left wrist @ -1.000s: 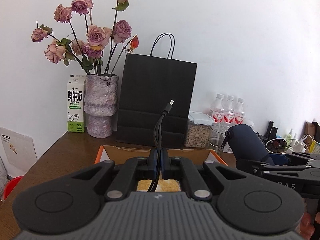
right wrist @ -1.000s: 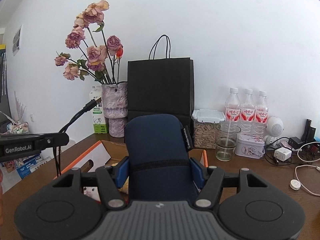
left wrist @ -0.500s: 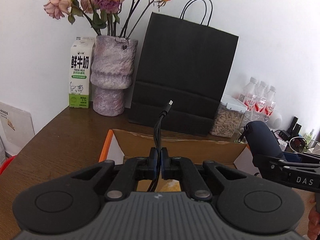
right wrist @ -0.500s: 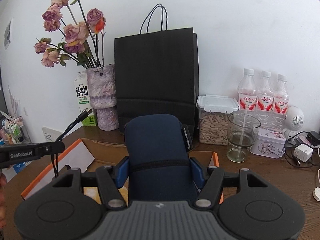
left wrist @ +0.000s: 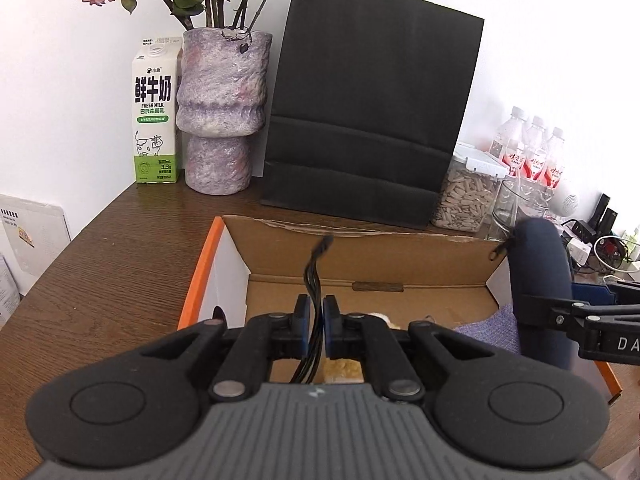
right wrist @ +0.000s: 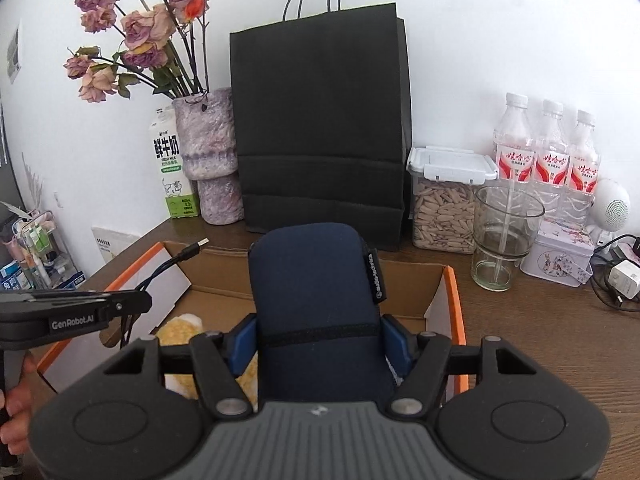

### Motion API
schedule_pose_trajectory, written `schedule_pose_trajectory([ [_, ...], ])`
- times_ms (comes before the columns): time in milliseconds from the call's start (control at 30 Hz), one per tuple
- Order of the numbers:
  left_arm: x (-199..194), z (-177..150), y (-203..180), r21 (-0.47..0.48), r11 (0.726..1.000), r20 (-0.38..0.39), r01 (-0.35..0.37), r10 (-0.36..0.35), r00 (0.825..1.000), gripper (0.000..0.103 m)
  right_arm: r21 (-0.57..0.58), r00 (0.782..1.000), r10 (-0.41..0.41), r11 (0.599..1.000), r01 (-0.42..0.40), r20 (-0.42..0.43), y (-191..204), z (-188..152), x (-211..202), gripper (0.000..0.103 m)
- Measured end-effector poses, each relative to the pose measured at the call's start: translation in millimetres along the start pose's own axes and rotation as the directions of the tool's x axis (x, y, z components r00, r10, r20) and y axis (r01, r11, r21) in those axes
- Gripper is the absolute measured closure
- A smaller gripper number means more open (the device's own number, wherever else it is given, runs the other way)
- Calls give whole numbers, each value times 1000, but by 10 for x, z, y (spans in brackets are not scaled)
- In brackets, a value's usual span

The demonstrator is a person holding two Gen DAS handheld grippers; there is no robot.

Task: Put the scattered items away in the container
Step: 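Carry the cable and navy case into the box and open both tools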

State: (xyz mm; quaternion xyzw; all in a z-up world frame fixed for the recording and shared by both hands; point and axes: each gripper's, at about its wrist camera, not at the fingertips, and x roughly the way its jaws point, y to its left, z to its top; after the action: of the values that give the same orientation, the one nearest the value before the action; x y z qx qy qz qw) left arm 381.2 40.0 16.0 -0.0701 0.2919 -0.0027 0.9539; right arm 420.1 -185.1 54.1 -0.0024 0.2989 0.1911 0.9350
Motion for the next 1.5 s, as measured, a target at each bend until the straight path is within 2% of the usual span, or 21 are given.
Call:
schedule_pose_trajectory([
  [33,-5,2,-11,9,1000,-3,-5,5,1000,94,2,1000,-1,1000,1,-6,4,0,1,34],
  [67,-12,3,-22,17,1000,-4,-13,13,1000,83,2,1000,-2,1000,2,-4,6,2,-7,31],
  [100,-25,3,-32,22,1000,-4,-16,17,1000,71,1,1000,-6,1000,6,-1,9,6,-20,21],
  [133,-42,8,-46,26,999,1,-24,24,1000,38,-2,1000,-10,1000,10,5,15,8,-44,12],
  [167,-66,7,-62,31,999,14,-30,30,999,13,-5,1000,-11,1000,11,11,20,11,-67,10],
  [233,-135,9,-92,37,999,56,-27,25,998,1,-9,1000,-12,1000,12,17,32,16,-109,5],
  [333,-201,26,-133,51,998,75,-28,24,997,0,-16,1000,-18,1000,18,25,49,20,-152,0],
  [633,-229,44,-131,45,998,70,-32,29,997,0,-35,998,-39,999,40,43,92,31,-230,0],
  [767,-355,68,-119,33,999,93,-26,23,995,0,-54,997,-59,997,61,53,148,11,-319,0],
  [1000,-691,53,-145,41,999,122,-12,7,993,0,-111,992,-67,991,79,104,345,-16,-689,0],
  [1133,-928,-4,-180,50,999,135,3,-10,991,0,-104,989,-76,991,89,124,415,-70,-936,0],
  [1267,-1115,-97,-222,71,997,137,5,-15,990,0,-117,981,-133,982,150,139,516,-205,-1130,0],
  [1500,-1433,-280,-251,80,997,147,6,-18,989,0,-113,983,-121,984,138,139,609,-461,-1476,0],
])
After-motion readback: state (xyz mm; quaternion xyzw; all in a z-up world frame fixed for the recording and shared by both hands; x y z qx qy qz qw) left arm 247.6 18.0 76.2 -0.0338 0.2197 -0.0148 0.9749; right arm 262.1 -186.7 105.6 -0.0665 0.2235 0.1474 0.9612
